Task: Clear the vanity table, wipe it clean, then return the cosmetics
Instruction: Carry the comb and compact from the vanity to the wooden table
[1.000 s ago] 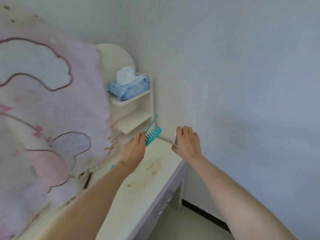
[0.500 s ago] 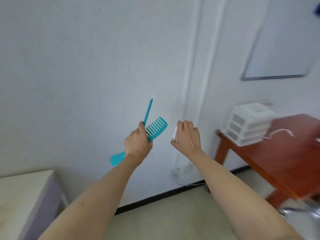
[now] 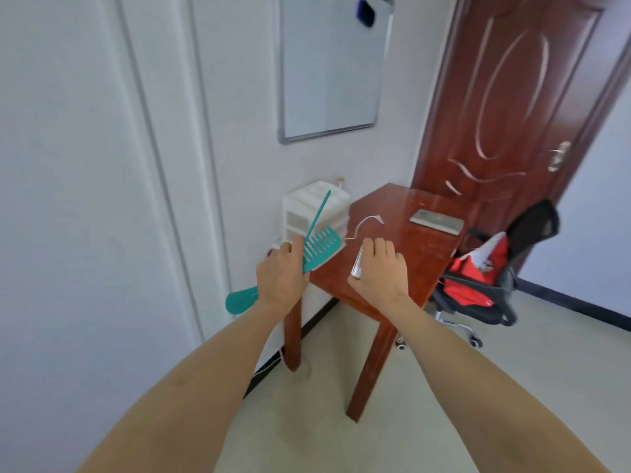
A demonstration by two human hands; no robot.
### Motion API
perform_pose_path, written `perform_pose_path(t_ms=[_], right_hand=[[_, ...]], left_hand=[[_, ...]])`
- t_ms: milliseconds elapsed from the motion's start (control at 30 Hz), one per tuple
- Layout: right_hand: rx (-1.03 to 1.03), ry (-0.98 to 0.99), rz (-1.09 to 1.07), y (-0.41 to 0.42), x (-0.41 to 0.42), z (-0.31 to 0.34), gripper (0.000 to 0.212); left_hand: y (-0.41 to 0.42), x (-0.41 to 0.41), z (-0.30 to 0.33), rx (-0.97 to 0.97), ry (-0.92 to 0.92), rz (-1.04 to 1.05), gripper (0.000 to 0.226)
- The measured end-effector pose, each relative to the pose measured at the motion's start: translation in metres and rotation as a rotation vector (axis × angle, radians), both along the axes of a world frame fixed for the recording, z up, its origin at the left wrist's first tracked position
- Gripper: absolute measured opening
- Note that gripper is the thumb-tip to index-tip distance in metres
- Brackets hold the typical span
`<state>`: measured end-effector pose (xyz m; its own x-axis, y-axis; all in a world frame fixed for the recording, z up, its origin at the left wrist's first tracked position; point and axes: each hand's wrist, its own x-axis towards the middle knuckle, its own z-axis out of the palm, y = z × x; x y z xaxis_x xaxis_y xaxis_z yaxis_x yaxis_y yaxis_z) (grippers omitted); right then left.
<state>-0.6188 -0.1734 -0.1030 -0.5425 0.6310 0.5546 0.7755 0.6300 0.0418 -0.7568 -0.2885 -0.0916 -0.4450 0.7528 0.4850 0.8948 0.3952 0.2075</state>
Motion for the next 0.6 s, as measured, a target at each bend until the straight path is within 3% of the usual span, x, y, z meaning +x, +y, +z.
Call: perform_pose_path(t_ms=[267, 600], right_hand=[[-0.094, 0.018, -0.282, 0.111, 0.011, -0.004, 0.064], [-0.235, 0.022, -0.495, 0.204, 0.015, -0.047, 0.065]], left_hand=[[0.159, -0.014, 0.0, 0.009, 0.002, -0.223, 0.046], [0.29, -0.019, -0.049, -0.086, -0.036, -0.38, 0.053]])
